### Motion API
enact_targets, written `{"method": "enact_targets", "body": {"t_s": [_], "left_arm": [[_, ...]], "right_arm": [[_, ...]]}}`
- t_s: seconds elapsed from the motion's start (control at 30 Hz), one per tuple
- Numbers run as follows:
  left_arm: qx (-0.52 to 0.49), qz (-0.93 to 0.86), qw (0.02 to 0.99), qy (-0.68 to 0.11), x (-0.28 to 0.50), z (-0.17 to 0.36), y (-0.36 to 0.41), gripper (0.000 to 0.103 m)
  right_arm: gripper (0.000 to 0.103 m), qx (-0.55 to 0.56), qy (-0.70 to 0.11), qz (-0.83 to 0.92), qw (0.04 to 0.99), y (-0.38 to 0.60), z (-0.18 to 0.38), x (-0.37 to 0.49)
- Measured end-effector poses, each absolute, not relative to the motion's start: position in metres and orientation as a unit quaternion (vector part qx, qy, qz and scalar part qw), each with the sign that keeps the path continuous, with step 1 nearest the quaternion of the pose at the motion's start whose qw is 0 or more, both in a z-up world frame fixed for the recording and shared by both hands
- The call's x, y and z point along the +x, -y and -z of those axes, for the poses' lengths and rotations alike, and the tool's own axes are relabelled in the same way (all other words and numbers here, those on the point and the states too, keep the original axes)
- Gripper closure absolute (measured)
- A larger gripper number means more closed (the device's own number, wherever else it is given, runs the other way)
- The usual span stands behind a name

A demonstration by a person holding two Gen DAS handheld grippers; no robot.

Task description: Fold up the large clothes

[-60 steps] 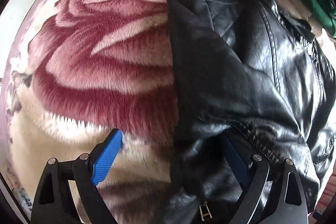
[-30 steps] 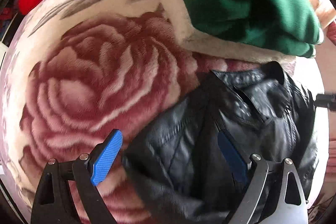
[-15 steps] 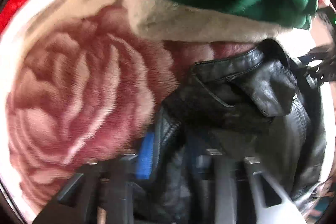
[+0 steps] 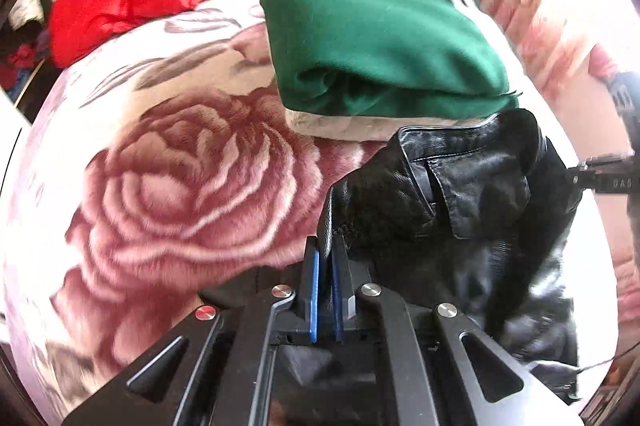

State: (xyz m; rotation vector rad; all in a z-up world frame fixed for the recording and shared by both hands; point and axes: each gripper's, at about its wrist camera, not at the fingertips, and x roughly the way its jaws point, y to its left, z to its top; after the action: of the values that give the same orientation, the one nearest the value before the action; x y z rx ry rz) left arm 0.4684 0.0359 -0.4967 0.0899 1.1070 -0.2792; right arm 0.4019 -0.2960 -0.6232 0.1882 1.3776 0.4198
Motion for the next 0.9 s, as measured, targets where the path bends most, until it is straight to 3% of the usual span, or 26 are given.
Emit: {"method": "enact_targets", "body": {"t_s": [0.2,0.4,0.6,0.67,0.7,0.73,0.77,0.9], "left_arm": [[-0.019,0.117,0.844,-0.524,0.407,0.463,-0.011,0.100],[-0.098,0.086,0.801,-0.584,0.332,0.500,-0.014,0.099],[-0.231,0.086,0.755,-0.607,0.284,0.516,-0.036,0.088],[-0.265,0.087,0.747,-0.603,0.266,0.510,-0.044,0.081],[-0.282,0.086,0.742,-0.602,0.259,0.509,-0.048,0.068],[-0.303,0.081,0.734,-0.603,0.251,0.509,-0.055,0.058],[-0.324,0.077,0.728,-0.599,0.244,0.511,-0.063,0.049],[-0.378,0.039,0.717,-0.585,0.244,0.515,-0.093,0.049]], "right_arm": [[0.096,0.106,-0.619,-0.195,0.753,0.315,0.589,0.326],[0.096,0.100,-0.638,-0.188,0.740,0.306,0.596,0.235],[0.084,0.086,-0.684,-0.193,0.698,0.297,0.631,0.179],[0.075,0.070,-0.684,-0.194,0.700,0.297,0.629,0.165],[0.048,0.056,-0.685,-0.195,0.700,0.299,0.625,0.160],[0.012,0.037,-0.688,-0.194,0.698,0.301,0.620,0.153],[0.004,0.021,-0.689,-0.196,0.697,0.303,0.616,0.147],[0.003,0.027,-0.702,-0.200,0.683,0.323,0.605,0.131]]}}
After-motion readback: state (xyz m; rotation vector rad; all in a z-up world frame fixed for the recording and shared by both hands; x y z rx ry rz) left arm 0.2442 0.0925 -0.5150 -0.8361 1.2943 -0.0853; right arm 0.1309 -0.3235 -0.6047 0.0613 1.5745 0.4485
